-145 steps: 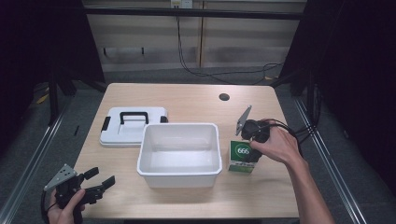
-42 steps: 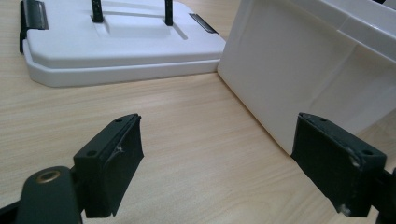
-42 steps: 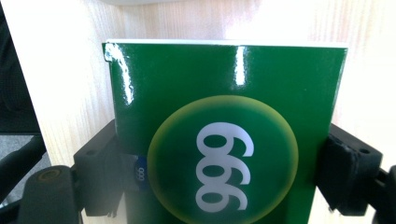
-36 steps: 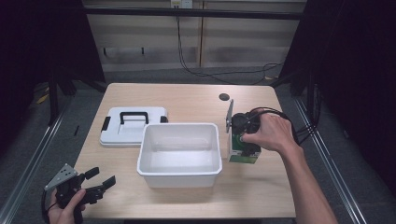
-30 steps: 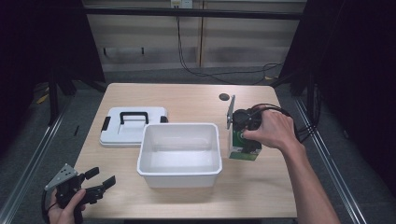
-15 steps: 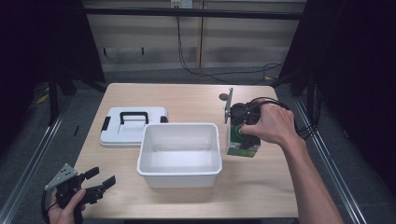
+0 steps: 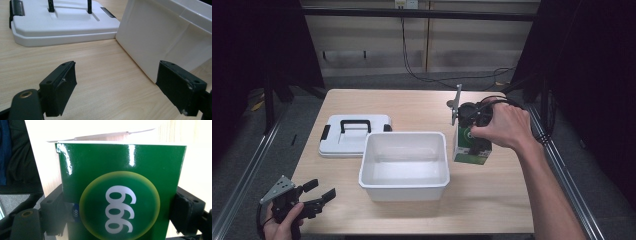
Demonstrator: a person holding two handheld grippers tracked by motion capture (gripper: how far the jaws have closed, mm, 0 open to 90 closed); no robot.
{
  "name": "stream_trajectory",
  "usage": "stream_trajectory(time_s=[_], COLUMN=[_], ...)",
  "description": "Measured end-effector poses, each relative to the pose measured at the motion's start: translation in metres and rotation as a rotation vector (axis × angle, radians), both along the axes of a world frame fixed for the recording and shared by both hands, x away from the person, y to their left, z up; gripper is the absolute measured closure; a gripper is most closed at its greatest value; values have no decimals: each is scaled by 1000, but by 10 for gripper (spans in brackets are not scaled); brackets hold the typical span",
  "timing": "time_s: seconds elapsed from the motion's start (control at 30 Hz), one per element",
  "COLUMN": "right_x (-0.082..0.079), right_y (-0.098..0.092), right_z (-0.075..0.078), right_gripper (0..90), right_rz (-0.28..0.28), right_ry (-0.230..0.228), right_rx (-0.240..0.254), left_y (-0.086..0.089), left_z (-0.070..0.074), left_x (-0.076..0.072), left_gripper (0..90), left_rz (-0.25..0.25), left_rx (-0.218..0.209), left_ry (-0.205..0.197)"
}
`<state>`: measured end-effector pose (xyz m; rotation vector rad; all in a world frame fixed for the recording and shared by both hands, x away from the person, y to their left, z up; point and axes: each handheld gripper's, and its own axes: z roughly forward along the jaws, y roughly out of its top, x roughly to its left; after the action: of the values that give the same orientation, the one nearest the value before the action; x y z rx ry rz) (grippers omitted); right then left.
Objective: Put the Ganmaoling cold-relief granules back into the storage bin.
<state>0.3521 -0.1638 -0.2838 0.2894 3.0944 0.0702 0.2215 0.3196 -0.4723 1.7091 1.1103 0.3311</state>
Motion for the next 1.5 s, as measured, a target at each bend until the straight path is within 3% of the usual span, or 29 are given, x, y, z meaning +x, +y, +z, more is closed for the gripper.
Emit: stream_trajectory(time_s=[0.33,0.67,0.9,1.33,1.5], right_x=[-3,-3,3,11,14], right_y=[8,25,52,87,98], right_z=[14,26,21,19,9], right_gripper=[158,158,158,158,158], right_rz=[2,45,86,138,148], right_ry=[4,5,32,36,42], right_rx=[-1,11,5,23,33], left_y=[0,0,1,1,1], left_z=[0,0,0,0,0], left_x=[0,0,0,0,0], left_gripper=[159,159,160,159,159], left_rz=[-1,-1,-1,-2,-3], left_rx=[0,-1,-2,-1,0], left_ry=[0,0,1,0,0])
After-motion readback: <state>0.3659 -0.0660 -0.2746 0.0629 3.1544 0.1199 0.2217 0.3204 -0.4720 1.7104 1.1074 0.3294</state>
